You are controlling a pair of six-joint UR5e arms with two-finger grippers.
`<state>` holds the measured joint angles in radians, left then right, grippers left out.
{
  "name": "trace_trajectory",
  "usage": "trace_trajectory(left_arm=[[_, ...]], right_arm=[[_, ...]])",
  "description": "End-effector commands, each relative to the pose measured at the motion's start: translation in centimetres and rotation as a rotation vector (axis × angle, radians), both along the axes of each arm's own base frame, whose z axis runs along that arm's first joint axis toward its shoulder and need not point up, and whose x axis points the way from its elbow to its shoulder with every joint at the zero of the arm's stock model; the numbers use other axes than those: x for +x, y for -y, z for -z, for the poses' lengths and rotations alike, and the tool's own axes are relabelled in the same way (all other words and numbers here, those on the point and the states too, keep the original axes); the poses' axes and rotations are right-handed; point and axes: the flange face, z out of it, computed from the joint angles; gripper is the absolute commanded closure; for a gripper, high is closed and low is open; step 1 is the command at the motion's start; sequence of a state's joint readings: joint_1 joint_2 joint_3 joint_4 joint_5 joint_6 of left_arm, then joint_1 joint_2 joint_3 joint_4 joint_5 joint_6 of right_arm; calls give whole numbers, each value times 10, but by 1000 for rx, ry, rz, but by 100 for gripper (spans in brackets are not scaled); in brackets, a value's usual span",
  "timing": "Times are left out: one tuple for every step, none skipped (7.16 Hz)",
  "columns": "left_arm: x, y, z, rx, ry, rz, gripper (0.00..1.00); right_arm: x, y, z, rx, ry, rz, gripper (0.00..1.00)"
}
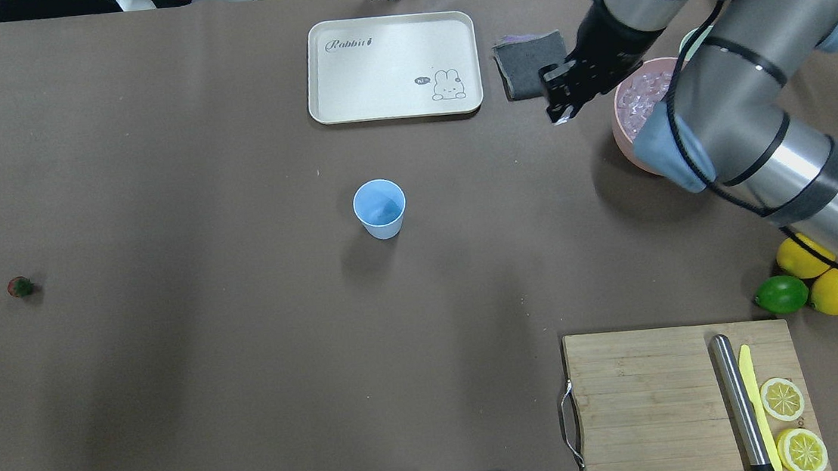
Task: Put ice and strawberries in cup
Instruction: 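Carry the ice cube with the right gripper to the blue cup and drop it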
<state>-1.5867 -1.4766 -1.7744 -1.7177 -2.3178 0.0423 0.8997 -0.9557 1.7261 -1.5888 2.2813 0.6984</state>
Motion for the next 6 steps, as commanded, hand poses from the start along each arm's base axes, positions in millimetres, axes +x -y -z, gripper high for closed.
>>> trace_trajectory(left_arm=[[0, 2, 0, 1, 0, 0, 2], [0, 2, 0, 1, 0, 0, 2], [0, 1, -1, -1, 2, -1, 2], [0, 0, -3, -4, 2, -1, 2], [0, 0, -3, -5, 2, -2, 2], [0, 0, -4, -6, 2, -2, 2]], right_arm=[[-90, -44, 35, -103, 100, -88, 100], [-133, -47, 49, -103, 106, -122, 100], [-165, -54, 57, -120, 104, -138, 100], [-182, -64, 64, -111, 105, -167, 100], [-193, -64, 69, -113, 99, -173, 100], [-209, -64, 73, -110, 87, -174, 100]])
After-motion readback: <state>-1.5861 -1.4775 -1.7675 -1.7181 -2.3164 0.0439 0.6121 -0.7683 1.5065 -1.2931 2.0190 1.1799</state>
